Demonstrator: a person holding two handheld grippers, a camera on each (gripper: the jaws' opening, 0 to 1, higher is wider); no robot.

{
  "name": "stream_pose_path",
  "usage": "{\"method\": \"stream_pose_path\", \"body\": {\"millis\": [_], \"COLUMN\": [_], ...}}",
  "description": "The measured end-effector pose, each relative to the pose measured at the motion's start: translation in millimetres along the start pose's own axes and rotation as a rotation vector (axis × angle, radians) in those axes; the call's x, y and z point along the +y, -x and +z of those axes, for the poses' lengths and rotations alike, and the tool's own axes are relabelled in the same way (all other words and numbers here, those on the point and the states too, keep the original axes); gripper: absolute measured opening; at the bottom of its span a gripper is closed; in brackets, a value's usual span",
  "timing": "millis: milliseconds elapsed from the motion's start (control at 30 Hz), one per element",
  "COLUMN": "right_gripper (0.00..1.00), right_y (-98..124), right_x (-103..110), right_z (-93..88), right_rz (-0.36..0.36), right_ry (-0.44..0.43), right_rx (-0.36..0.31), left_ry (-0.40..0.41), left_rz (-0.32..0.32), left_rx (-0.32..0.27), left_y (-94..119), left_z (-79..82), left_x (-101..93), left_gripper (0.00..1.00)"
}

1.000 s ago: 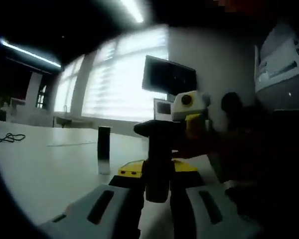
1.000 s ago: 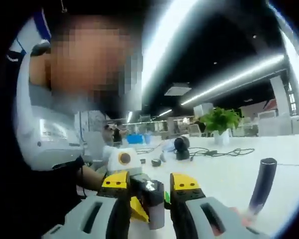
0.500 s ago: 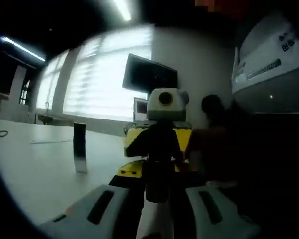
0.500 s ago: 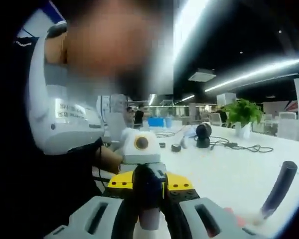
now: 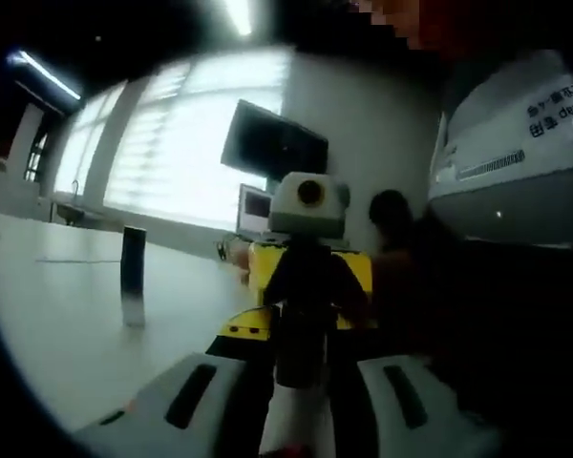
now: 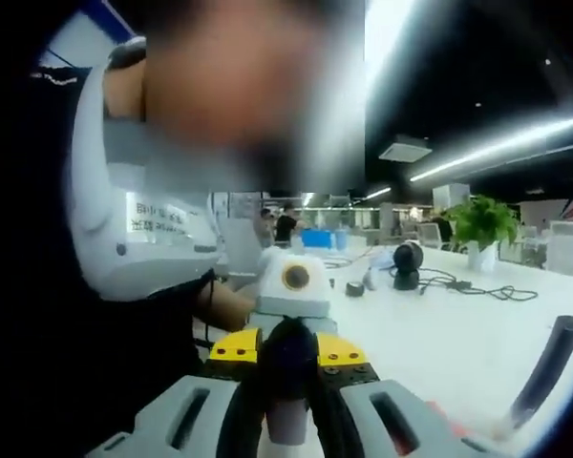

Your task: Pick up cosmetic bottle twist off cap place on table pick up cap screw tight cap place on table

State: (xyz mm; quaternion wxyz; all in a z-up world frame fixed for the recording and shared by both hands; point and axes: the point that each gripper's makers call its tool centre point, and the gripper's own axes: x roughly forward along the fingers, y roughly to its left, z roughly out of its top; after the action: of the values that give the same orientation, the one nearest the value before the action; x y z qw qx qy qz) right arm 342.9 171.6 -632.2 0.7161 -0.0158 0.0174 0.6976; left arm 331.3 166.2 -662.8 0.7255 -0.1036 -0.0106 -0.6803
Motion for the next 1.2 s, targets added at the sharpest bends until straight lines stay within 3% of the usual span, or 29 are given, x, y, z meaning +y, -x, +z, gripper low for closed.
{"method": "stream_pose_path", "body": {"millis": [133, 467, 767, 933, 1200], "right_gripper": [0.12, 0.12, 0.13, 0.13, 0.13], "right_y": [-1, -13, -18, -19, -19], "right_x": [1, 6, 5, 3, 1], "right_z": [3.5, 1.1, 1.7, 5.6, 2.9], "right_rz": [0.01, 0.037, 0.037, 0.029, 0.024], "right_ry": [0.007, -0.029, -0.056, -0.05, -0.057], "right_rx": [-0.013, -0.01, 0.003, -0.016, -0.009], "left_ry": [0.01, -0.029, 0.018, -0.048, -0.042], "left_rz": [-0.011, -0.009, -0.009, 0.006, 0.019], "left_rx": [-0.017, 0.012, 0.017, -0.015, -0.001], "left_y": [0, -1, 0, 0, 0], "left_z": [2.7, -3.6, -4.6, -0.1, -1.7], "left_x": [-1.6, -5.7, -9.4, -7.1, -3.7], "left_gripper": [0.13, 0.1, 0.09, 0.09, 0.08]}}
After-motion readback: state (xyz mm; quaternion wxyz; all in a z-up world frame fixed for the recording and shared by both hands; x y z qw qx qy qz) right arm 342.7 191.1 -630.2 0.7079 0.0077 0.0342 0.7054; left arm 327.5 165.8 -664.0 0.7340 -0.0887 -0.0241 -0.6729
